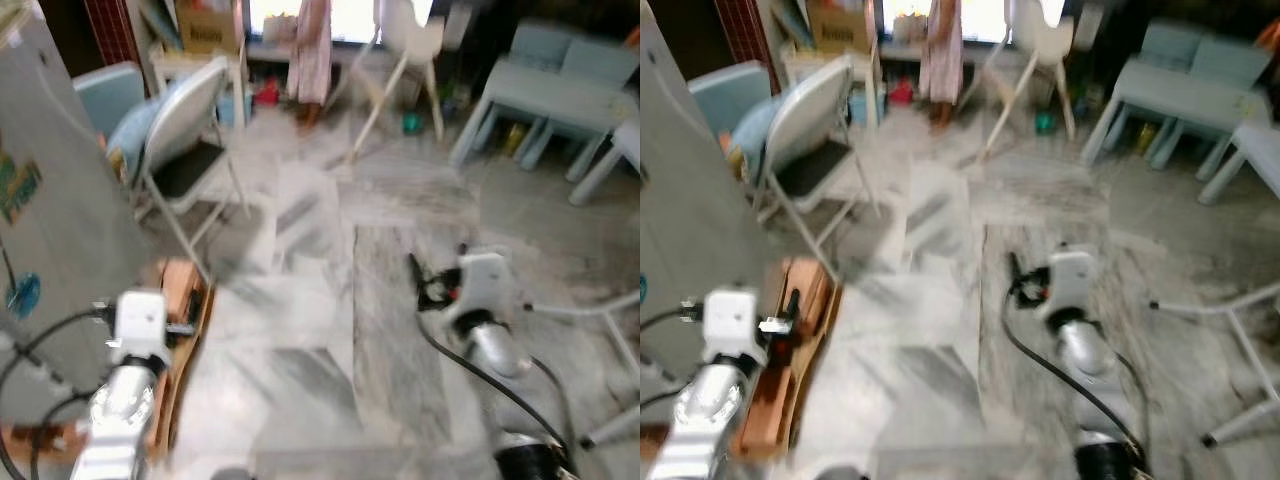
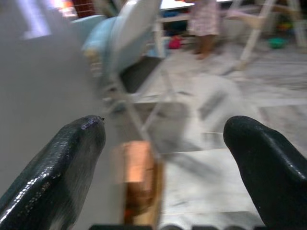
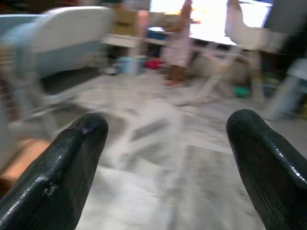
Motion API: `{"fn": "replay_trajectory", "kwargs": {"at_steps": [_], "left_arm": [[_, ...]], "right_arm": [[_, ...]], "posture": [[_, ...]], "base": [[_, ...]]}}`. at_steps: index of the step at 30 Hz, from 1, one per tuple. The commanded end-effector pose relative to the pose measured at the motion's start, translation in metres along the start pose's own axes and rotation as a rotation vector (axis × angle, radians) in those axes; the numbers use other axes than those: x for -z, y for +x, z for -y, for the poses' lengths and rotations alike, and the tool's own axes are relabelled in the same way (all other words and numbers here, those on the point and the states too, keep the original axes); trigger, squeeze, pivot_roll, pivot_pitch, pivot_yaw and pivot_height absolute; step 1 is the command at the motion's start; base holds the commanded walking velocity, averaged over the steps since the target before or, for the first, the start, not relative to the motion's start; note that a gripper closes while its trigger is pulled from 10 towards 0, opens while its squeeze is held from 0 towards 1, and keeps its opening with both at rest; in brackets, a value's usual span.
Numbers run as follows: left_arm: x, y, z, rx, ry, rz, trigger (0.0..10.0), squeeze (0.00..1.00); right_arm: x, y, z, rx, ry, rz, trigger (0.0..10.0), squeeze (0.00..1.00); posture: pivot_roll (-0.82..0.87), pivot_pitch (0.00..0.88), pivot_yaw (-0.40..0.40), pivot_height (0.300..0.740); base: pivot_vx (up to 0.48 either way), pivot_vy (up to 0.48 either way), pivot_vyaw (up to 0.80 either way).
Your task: Restocking fridge
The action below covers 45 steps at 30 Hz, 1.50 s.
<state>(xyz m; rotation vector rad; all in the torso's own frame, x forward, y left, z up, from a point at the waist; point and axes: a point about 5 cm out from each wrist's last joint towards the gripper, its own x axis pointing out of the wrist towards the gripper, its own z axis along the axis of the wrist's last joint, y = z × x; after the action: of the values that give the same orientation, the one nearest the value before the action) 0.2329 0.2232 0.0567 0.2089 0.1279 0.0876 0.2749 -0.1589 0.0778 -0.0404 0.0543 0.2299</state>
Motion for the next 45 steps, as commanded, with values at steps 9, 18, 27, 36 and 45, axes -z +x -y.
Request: {"fn": "replay_trajectory", "kwargs": {"at_steps": [9,18,27,36,45], "left_arm": [[0.002,-0.007,0.003,0.038,-0.004,-0.001,10.0,0.0],[-0.004,0.0,-0.001,0.058,0.015,0.014,10.0,0.0],[-0.008,0.004,-0.003,0.067,0.022,0.029,10.0,0.0],[-0.014,0.007,0.006,0.203,-0.004,0.07,10.0,0.0],[-0.011,0.007,0.027,0.245,-0.066,0.046,10.0,0.0]], "right_arm": [[-0.006,-0.001,0.006,0.012,0.0,0.017,10.0,0.0],[-0.005,0.0,0.014,0.056,-0.006,0.006,10.0,0.0],[-0.005,0.0,0.012,0.049,-0.008,0.005,10.0,0.0],[0.001,-0.001,0.013,0.134,-0.001,-0.053,10.0,0.0],[0.006,-0.009,-0.004,-0.051,0.038,-0.115,10.0,0.0]], "posture": [[0.03,0.0,-0.058,0.74],[0.03,0.0,-0.055,0.74],[0.03,0.0,-0.055,0.74],[0.03,0.0,-0.07,0.74],[0.04,0.0,-0.087,0.74]], "base": [[0.0,0.0,0.64],[0.0,0.444,0.0],[0.0,0.397,0.0],[0.0,0.0,0.0],[0.0,0.0,0.0]]}}
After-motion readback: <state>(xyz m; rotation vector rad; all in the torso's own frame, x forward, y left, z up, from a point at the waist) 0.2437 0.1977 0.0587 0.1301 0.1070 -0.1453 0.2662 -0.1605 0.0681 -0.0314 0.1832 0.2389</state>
